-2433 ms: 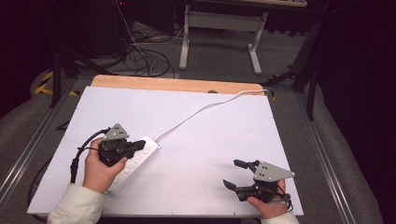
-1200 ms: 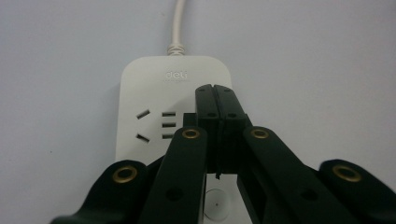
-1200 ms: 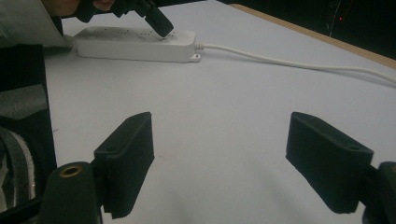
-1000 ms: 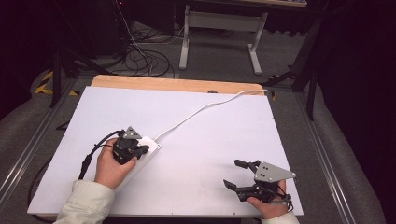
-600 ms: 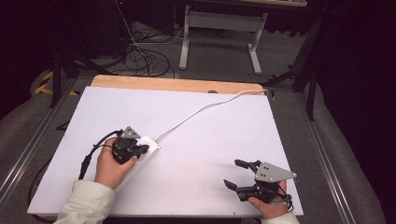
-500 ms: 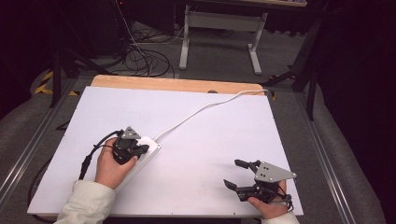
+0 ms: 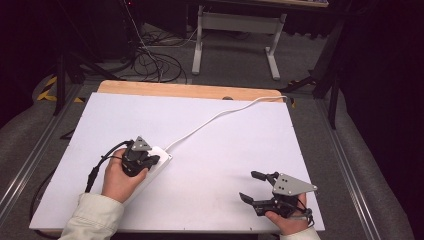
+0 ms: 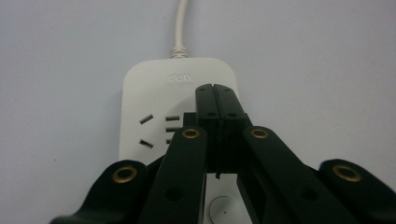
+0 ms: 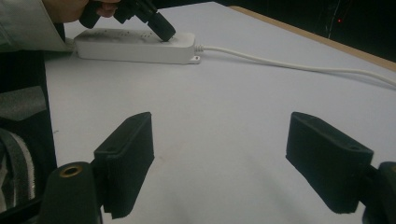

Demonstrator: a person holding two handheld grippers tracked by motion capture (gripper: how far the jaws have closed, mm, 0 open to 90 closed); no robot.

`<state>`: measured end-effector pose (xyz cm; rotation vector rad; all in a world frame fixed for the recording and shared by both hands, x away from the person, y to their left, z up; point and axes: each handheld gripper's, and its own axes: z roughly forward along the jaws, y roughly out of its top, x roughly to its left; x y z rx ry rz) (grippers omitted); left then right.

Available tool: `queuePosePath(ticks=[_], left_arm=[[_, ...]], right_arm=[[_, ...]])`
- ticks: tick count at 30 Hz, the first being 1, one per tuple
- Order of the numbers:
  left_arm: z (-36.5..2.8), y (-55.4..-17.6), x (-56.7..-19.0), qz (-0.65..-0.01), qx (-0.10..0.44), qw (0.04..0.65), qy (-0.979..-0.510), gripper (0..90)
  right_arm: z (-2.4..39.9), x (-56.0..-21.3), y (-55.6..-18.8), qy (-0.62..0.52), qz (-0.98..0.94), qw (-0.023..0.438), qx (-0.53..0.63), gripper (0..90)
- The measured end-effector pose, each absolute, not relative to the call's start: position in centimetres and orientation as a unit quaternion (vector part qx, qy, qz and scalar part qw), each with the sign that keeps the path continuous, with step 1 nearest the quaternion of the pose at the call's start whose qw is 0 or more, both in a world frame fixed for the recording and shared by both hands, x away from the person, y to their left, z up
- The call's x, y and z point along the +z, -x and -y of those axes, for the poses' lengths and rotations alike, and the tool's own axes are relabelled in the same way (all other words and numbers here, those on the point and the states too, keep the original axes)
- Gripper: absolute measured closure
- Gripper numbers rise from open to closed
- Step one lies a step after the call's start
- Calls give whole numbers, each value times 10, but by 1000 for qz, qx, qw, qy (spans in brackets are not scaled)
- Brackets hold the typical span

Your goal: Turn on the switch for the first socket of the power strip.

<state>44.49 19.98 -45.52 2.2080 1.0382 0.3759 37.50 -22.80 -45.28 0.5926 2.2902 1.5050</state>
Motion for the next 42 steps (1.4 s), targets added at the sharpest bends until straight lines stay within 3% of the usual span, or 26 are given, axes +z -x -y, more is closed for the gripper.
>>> queuePosePath(ticks=[42], left_arm=[[-203,-446,-460,-404,139,344,-836,900]], right_arm=[[229,-453,-374,-210,-806,167,528,238]])
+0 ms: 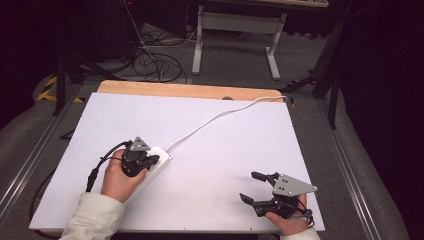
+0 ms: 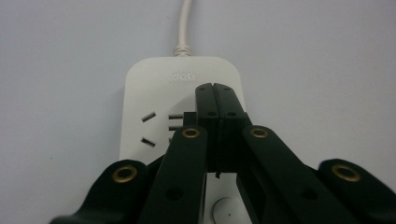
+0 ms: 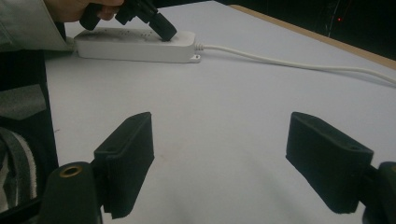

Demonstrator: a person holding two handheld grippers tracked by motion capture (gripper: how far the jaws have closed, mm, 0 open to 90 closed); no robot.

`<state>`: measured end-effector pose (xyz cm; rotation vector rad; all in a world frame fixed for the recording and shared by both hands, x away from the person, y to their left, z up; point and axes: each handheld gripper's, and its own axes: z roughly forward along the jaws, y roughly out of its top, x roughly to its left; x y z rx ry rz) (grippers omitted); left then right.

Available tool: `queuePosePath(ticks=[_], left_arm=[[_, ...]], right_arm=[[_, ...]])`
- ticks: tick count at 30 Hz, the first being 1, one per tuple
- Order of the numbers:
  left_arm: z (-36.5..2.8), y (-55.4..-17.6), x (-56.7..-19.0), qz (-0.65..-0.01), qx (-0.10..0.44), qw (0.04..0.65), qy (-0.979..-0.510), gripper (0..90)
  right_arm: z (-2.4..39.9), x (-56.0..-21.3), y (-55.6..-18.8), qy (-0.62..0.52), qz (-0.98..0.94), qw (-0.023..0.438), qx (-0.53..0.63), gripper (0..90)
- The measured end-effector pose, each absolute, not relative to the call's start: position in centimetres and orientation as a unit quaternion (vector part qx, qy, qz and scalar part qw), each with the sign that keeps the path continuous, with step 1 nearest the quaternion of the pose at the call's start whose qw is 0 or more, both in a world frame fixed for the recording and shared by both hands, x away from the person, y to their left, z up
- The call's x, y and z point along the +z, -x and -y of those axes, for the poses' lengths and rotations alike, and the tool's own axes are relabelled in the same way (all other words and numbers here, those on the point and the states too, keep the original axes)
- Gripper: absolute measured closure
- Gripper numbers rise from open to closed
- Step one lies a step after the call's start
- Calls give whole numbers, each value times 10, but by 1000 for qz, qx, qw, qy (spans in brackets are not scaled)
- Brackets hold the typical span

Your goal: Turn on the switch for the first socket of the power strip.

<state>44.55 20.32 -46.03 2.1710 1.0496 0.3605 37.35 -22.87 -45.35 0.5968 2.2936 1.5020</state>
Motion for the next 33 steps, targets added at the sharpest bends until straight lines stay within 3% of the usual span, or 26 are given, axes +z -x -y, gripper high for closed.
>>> queuePosePath(ticks=[17,26,33], left_arm=[[-203,-446,-459,-409,124,340,-838,900],[-208,-444,-451,-433,106,375,-813,900],[-205,-436,-436,-414,129,381,-816,900]], right_arm=[[229,-454,-374,-211,-806,167,528,238],[230,-455,-375,-212,-806,168,527,238],[229,-455,-375,-212,-806,167,527,238]])
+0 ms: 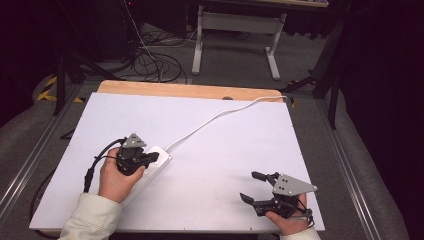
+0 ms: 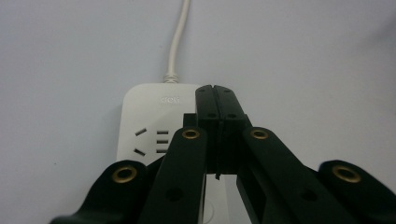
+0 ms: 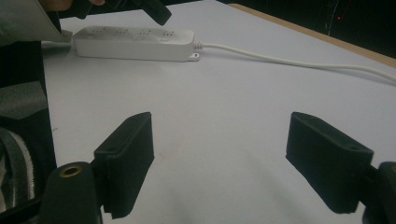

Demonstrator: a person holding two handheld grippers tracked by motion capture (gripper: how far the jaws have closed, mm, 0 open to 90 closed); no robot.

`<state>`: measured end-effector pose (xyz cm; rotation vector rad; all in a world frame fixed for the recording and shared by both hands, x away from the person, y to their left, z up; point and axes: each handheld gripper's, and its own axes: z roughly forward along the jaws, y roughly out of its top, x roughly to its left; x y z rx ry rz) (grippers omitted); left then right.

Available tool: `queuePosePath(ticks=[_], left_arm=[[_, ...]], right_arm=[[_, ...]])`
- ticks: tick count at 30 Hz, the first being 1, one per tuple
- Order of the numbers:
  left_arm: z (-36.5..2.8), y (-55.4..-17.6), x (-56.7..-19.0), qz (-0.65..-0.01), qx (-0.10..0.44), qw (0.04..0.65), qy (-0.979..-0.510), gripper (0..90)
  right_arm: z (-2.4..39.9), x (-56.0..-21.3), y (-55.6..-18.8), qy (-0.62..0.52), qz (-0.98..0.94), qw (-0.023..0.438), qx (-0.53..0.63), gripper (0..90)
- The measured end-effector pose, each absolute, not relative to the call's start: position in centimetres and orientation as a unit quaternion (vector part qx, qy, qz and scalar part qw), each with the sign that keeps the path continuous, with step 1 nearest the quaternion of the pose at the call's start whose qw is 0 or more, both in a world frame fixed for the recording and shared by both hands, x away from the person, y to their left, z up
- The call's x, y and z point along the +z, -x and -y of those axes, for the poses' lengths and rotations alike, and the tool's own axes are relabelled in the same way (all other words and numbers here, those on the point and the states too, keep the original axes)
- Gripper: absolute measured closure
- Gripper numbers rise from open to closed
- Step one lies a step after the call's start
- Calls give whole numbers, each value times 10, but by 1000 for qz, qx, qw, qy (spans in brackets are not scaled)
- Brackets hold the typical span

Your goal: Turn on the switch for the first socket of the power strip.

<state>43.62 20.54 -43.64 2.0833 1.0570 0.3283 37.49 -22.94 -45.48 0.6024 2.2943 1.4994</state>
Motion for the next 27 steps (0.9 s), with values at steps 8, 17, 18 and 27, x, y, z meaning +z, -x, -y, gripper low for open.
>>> queuePosePath(ticks=[8,17,18,27], left_arm=[[-206,-428,-423,-396,147,393,-817,900],[-209,-425,-413,-387,158,394,-819,900],[-209,-425,-413,-391,152,398,-816,900],[-214,-412,-400,-359,164,432,-811,721]], right_arm=[[230,-456,-375,-214,-806,166,526,238],[229,-456,-375,-215,-807,165,525,238],[229,-457,-374,-216,-807,165,525,238],[229,-456,-374,-215,-806,166,525,238]])
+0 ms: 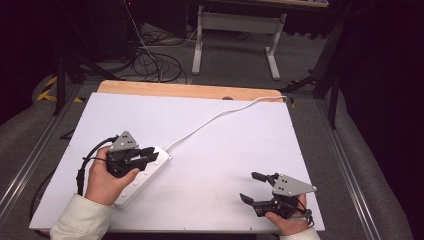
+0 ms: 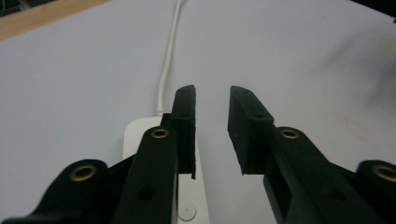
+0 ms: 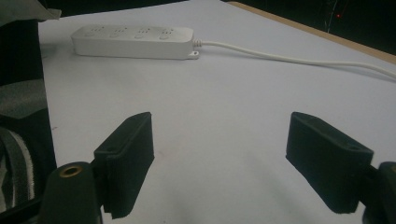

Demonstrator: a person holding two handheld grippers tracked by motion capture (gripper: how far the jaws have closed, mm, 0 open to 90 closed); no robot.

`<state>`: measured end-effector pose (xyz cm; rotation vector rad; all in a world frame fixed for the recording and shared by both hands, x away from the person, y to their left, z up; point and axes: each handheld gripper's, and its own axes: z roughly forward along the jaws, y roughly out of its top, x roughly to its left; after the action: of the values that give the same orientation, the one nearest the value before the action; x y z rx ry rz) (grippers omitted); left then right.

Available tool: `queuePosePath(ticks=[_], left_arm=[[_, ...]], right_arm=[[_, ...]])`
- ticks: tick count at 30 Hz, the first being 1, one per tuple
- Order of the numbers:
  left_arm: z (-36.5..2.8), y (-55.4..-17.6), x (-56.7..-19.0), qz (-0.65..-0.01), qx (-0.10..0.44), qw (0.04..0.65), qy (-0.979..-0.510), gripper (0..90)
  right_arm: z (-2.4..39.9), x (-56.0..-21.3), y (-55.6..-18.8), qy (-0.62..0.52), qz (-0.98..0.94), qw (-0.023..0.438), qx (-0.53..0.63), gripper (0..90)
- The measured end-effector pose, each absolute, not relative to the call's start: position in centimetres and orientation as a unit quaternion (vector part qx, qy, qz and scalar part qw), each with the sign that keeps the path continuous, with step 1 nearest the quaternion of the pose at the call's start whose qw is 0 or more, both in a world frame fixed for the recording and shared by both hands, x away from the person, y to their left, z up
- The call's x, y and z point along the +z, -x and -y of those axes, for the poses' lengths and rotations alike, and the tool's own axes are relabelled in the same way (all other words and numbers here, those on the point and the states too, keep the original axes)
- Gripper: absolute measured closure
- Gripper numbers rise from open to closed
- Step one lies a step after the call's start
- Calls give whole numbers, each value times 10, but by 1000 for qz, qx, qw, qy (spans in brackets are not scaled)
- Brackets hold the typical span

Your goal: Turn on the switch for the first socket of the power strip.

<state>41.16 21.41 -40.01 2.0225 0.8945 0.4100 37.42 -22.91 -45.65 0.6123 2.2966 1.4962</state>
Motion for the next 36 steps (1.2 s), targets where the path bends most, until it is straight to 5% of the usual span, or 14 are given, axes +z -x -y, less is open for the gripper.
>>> queuePosePath(ticks=[5,12,36], left_arm=[[-218,-402,-390,-352,173,443,-806,486],[-224,-394,-386,-342,186,440,-809,322],[-272,-344,-401,-304,200,494,-790,181]], right_arm=[[229,-456,-375,-214,-806,166,526,238],[229,-456,-374,-214,-805,165,528,238],[230,-455,-373,-211,-805,168,529,238]])
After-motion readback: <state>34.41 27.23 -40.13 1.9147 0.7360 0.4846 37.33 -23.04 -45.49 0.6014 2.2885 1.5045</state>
